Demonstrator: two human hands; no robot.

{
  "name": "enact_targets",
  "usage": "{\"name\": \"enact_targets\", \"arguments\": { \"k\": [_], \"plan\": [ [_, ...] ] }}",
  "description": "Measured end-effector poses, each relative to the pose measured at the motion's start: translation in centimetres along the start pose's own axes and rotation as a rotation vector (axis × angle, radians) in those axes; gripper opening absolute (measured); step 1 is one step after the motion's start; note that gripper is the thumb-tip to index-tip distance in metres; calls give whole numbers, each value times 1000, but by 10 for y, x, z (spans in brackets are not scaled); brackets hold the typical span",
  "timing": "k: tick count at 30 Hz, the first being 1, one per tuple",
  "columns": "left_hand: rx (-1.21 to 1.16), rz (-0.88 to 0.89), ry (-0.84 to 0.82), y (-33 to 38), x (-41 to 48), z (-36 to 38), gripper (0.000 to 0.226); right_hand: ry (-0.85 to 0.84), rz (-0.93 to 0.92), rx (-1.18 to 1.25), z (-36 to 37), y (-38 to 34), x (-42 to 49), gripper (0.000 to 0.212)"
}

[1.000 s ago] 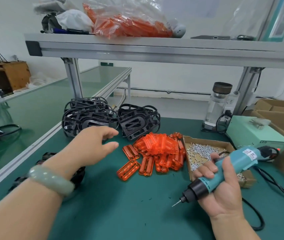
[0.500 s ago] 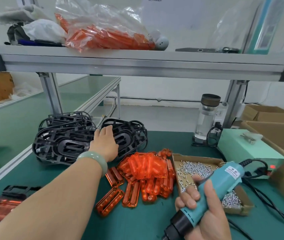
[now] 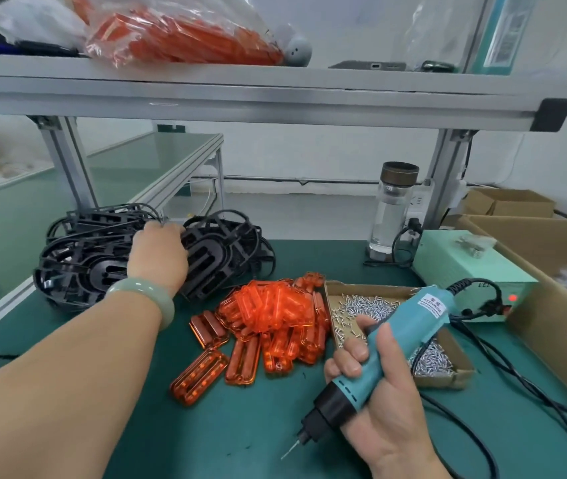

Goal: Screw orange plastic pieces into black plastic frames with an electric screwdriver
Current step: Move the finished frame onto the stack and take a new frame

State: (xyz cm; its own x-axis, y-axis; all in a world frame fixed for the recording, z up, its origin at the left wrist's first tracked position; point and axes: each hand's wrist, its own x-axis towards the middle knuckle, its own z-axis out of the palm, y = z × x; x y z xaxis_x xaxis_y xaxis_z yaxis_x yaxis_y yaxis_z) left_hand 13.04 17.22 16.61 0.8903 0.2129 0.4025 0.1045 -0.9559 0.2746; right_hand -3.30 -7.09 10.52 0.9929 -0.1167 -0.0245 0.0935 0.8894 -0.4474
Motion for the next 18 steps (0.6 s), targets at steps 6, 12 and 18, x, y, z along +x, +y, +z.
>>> {"name": "enact_targets", "arguments": {
  "k": [6,12,18],
  "plan": [
    [-186,88,125,6,-23,-31,41,-13,-5,-15,-1,1,0,20],
    [-190,270,62,12,-72,-61,39,-22,-47,-16,2,-4,-2,20],
    [-132,399,-184,7,-121,-72,29,-86,-134,64,2,-23,-8,21]
  ]
}}
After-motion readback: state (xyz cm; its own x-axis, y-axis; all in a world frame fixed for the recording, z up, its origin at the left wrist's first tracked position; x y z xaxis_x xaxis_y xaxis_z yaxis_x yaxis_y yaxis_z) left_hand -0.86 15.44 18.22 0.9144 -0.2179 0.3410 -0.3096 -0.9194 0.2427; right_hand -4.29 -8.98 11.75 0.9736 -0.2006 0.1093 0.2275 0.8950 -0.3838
